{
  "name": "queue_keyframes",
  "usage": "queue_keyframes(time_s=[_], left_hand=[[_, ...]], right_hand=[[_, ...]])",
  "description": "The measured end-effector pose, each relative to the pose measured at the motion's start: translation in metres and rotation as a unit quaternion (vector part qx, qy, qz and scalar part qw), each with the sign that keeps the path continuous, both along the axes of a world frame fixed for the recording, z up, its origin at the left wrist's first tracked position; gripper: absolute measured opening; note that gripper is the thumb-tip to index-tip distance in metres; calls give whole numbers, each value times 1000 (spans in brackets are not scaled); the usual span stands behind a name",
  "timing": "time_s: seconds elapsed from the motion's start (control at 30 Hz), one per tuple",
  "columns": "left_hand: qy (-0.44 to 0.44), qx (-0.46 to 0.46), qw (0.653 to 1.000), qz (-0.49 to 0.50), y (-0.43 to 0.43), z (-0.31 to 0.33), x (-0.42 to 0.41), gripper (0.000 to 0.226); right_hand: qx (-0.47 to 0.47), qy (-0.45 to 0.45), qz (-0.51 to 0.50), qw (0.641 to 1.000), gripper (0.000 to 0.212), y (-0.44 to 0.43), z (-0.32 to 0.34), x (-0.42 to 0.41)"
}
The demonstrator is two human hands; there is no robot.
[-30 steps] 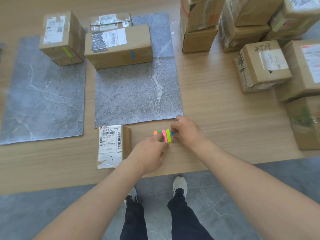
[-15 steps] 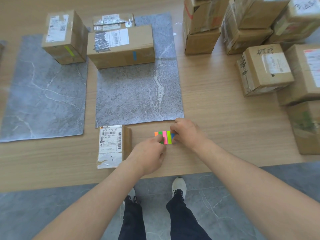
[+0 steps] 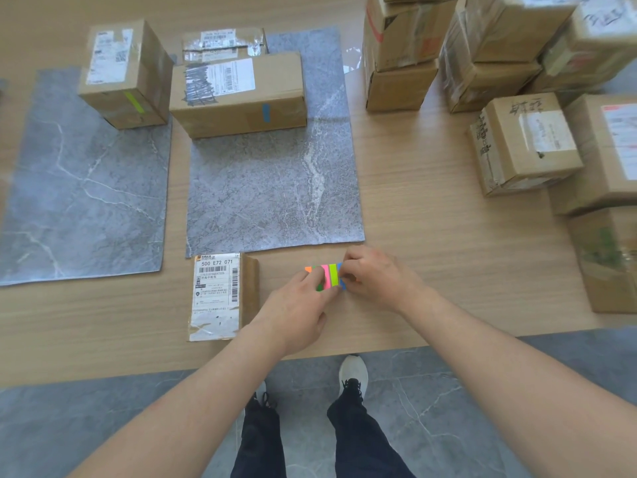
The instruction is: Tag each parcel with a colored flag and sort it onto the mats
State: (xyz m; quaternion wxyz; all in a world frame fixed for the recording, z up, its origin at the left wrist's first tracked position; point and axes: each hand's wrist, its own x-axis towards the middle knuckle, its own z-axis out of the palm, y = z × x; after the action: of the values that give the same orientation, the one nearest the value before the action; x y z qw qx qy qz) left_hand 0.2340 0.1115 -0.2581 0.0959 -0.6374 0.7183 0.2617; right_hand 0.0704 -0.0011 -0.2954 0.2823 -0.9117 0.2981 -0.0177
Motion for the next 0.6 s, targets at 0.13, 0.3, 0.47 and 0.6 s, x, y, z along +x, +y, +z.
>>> queue_keyframes(time_s=[0.13,0.3,0.47,0.6], left_hand=[[-4,-7,1000,-8,2,-2,-1,59],[-17,-2,1000,-9,1,3,-6,60],[-15,-13,1000,-10,1,3,-8,61],[-24,-23,999,-22,1,0,-8,63]], right_hand=[[2,-23,-3,1000,11,-2,-2,0],[45,-14,0,999,3,-12,-6,2],[70,-45,-106,991,5,-18,-8,-1],[105,-82,-226,965,5,-15,-5,-2]])
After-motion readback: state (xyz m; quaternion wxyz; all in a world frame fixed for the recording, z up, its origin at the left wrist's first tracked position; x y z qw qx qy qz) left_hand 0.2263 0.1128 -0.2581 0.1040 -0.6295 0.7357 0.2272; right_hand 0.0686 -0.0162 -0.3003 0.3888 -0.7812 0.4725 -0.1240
